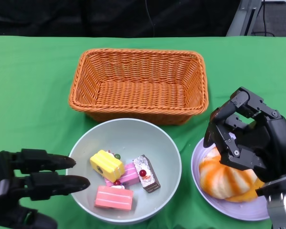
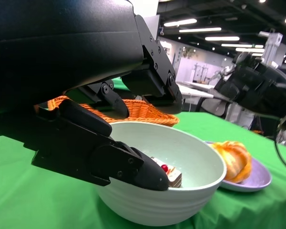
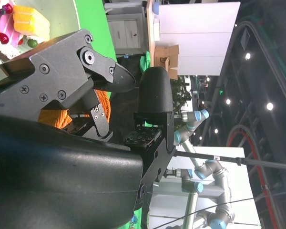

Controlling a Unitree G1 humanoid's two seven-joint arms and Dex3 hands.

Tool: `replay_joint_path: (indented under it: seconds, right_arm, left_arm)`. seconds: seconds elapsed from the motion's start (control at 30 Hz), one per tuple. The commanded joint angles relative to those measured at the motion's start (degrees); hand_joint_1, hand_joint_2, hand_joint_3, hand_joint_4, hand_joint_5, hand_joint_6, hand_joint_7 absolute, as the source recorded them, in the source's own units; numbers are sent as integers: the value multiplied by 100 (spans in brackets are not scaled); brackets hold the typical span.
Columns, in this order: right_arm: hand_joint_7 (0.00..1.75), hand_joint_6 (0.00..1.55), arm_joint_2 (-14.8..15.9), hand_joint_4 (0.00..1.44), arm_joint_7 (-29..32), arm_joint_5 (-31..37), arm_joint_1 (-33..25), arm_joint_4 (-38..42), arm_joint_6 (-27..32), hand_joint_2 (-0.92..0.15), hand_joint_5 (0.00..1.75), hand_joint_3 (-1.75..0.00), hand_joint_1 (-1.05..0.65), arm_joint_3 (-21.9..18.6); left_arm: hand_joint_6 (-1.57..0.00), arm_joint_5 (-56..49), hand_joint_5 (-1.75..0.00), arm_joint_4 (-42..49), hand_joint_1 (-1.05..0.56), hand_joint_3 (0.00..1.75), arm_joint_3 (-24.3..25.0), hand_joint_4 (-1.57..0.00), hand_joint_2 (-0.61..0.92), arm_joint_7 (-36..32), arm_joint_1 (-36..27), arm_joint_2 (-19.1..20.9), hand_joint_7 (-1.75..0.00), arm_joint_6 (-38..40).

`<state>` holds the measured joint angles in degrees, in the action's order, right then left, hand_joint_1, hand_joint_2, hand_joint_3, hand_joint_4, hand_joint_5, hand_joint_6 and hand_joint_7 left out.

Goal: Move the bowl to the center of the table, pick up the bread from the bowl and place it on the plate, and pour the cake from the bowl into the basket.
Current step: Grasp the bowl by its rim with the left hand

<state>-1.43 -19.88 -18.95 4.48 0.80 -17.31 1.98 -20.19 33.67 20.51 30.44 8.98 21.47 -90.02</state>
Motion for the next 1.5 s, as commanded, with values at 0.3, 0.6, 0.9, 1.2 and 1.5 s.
replay_joint_path:
  seconds: [0.3, 0.6, 0.9, 1.2, 1.5]
  right_arm:
    - [138, 65, -68, 71, 113, 93, -83, -241, 79, -63, 172, -93, -15, -4]
    - [141, 64, -139, 71, 126, 75, -136, -349, 175, -56, 172, -104, -12, 15]
    - [140, 65, -163, 71, 208, 241, -172, -430, 155, -53, 171, -109, -11, 34]
    - [139, 65, -179, 70, 243, 217, -187, -479, 205, -53, 171, -109, -10, 51]
    - [141, 65, -190, 71, 259, 266, -198, -437, 98, -52, 170, -110, -12, 72]
  left_arm:
    - [-90, -2658, -6, -292, -39, 1, 581, -90, 87, -1250, 305, -418, -3, -215]
    - [-94, -4405, -5, -717, -42, 1, -449, -94, 89, -3280, 306, 24, -2, 815]
    - [-94, -4598, -4, -1241, -44, 1, -2024, -94, 91, -4301, 145, 835, -1, 2187]
    - [-94, -4224, -3, -1687, -47, 2, -3047, -94, 92, -3964, 145, 1383, 0, 3173]
    - [-94, -4124, -1, -1793, -48, 1, -3708, -92, 92, -4057, 176, 1564, 0, 3803]
